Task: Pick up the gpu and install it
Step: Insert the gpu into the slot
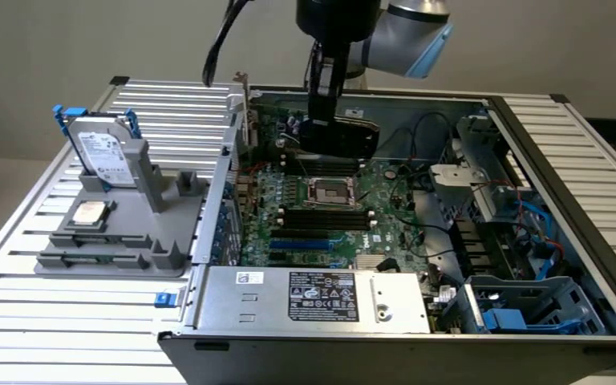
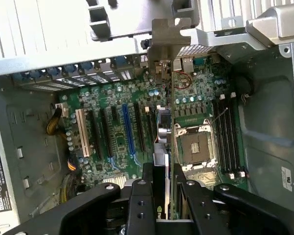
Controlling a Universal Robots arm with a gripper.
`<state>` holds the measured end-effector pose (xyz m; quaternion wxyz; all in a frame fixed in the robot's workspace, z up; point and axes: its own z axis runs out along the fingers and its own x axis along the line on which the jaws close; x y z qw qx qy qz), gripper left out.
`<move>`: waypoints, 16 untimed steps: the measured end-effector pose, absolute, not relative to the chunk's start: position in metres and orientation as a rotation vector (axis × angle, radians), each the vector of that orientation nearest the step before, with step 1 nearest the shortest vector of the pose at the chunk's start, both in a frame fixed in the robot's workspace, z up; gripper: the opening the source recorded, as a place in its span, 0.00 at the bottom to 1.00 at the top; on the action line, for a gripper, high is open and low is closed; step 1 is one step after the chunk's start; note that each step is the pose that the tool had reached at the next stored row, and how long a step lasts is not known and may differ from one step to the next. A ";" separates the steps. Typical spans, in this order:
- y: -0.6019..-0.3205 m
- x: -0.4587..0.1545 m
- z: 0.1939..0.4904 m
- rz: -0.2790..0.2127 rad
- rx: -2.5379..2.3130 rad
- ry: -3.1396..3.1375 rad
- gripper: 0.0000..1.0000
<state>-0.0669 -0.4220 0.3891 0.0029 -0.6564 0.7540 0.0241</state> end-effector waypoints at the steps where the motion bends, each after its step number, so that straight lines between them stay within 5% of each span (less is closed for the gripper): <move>1: -0.422 -0.067 0.389 0.073 -2.081 2.343 0.26; 16: -0.442 -0.067 0.369 0.079 -2.190 2.223 0.26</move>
